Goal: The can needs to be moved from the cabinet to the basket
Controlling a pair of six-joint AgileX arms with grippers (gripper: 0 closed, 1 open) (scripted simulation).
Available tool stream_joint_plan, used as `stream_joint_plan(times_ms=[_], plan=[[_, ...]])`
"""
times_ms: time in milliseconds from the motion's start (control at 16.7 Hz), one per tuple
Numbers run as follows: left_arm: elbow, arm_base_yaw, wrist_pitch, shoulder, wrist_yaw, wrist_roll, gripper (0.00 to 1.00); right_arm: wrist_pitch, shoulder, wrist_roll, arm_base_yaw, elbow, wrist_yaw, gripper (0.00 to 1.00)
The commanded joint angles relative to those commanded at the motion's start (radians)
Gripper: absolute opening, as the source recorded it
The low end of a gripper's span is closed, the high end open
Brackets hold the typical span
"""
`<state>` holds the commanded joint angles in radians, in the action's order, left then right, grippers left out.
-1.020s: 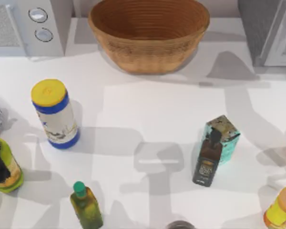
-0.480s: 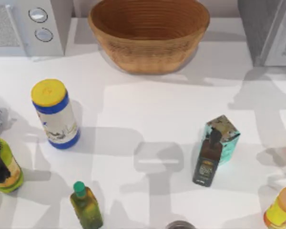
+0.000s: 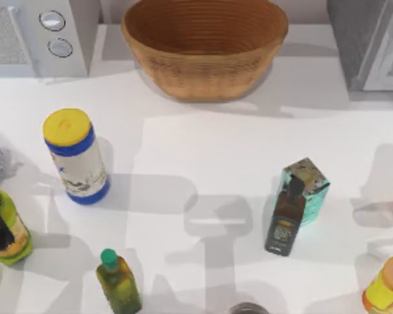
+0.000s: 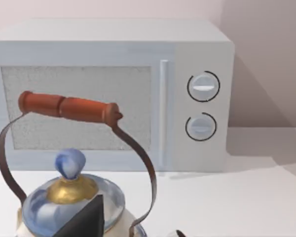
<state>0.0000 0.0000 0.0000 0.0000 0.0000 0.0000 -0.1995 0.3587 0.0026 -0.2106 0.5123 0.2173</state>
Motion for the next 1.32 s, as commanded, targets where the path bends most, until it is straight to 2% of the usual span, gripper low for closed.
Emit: stream_joint_plan(times_ms=[300, 540, 1020, 1320], plan=[[0.0, 0.0, 0.0, 0.0, 0.0, 0.0, 1.0, 0.141, -0.258, -0.001, 0.149, -0.385, -0.157, 0.0], [0.0, 0.0, 0.0, 0.0, 0.0, 0.0, 1.0, 0.197, -0.355, -0.003, 0.208, -0.508, -0.215, 0.0], [0.0, 0.0, 0.0, 0.0, 0.0, 0.0, 1.0, 0.213, -0.322, -0.001, 0.191, -0.489, -0.212, 0.0], [0.0, 0.0, 0.0, 0.0, 0.0, 0.0, 1.0, 0.335, -0.069, -0.008, 0.098, -0.249, -0.162, 0.0]])
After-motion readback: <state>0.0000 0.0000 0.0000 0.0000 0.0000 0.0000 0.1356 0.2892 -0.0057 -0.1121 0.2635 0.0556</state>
